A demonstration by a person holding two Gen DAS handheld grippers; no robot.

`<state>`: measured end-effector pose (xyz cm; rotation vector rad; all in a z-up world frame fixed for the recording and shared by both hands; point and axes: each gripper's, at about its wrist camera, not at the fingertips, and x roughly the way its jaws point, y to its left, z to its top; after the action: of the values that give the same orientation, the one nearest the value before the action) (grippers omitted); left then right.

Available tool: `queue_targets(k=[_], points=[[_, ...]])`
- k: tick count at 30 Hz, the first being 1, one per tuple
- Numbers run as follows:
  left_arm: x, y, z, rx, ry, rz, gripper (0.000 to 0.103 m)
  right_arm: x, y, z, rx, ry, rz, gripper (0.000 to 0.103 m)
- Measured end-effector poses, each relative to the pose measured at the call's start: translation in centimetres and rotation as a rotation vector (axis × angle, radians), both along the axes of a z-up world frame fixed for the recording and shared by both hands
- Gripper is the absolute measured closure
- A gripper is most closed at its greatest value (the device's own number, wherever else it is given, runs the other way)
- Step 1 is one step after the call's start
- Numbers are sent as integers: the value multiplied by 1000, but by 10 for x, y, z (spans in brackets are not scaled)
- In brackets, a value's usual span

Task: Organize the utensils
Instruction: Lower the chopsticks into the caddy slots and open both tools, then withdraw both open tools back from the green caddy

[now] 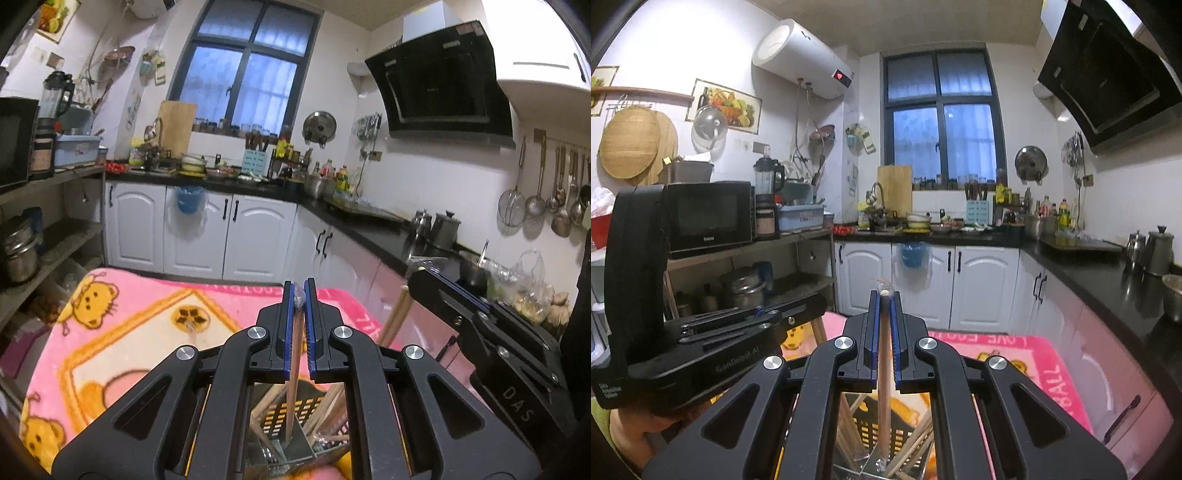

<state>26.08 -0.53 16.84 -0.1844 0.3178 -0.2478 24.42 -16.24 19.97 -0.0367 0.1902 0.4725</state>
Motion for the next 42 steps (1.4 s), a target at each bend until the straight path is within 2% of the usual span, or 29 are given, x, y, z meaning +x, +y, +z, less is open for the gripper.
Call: queue_targets(k=[6, 11, 14, 16, 18, 22, 30, 34, 39, 42], points=[[8, -3, -18, 14, 38, -10, 100, 15, 1, -22, 18, 95, 7, 97], [10, -3, -30, 25, 64, -7, 100, 18, 0, -35, 17, 141, 8, 96], [9, -2, -36, 29, 84, -5, 100, 18, -1, -40, 16, 165, -1, 81], [8, -3, -39, 35, 93, -3, 98, 16, -2, -43, 17, 175, -1, 78], [6, -2, -42, 36, 100, 0, 87, 15, -5, -45, 16, 183, -4, 78], [1, 1, -48, 43, 117, 11, 77, 10, -11, -49, 17, 197, -7, 76], [-15, 13, -53, 35, 154, 22, 45, -2, -22, -56, -4, 238, -22, 68], [-27, 18, -55, 39, 157, 32, 33, -13, -27, -63, -28, 253, -31, 59], [-41, 29, -56, 12, 176, 28, 13, -26, -32, -70, -36, 274, -41, 52], [-51, 32, -58, 13, 175, 36, 11, -36, -35, -73, -39, 282, -37, 47]])
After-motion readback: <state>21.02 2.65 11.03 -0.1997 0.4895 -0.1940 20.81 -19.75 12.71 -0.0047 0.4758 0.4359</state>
